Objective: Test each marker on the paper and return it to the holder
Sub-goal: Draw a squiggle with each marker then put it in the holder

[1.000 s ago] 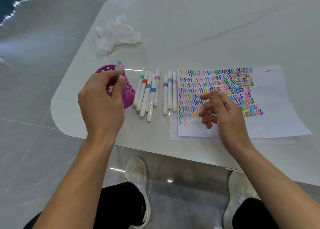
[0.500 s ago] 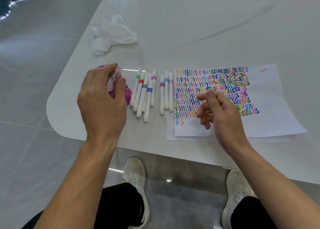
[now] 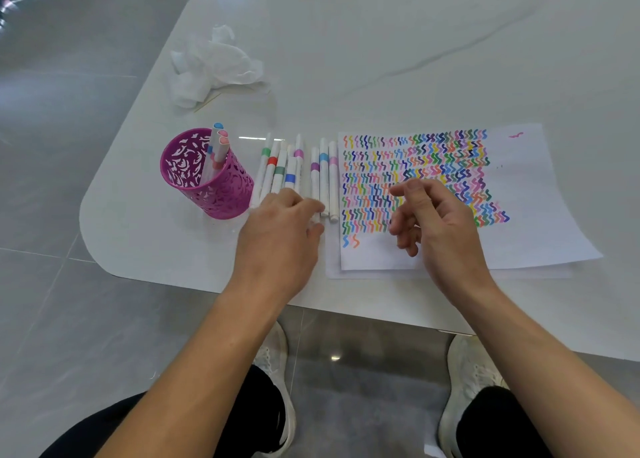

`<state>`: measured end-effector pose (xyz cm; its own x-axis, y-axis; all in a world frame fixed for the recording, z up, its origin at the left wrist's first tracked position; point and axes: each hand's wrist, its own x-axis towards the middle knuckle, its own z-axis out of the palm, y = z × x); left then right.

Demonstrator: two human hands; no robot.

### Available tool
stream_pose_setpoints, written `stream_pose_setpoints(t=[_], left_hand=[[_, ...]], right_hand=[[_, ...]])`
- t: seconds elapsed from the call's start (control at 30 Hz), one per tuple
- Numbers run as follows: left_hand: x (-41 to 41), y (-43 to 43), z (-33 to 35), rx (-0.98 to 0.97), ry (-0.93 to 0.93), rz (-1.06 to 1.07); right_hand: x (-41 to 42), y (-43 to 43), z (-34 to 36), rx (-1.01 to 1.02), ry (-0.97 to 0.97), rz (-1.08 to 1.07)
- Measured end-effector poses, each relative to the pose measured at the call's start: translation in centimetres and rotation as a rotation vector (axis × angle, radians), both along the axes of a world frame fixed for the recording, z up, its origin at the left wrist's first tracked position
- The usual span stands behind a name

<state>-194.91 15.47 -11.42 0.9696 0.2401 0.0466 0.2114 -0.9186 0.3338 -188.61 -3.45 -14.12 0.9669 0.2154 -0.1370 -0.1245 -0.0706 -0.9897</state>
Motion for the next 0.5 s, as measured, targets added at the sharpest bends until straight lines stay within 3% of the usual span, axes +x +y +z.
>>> stream_pose_setpoints(t=[0.5], left_hand=[[0.21, -0.69, -0.18, 0.116, 0.097, 0.069]], right_hand=[[0.10, -0.07, -0.09, -0.007, -0.005, 0.003]])
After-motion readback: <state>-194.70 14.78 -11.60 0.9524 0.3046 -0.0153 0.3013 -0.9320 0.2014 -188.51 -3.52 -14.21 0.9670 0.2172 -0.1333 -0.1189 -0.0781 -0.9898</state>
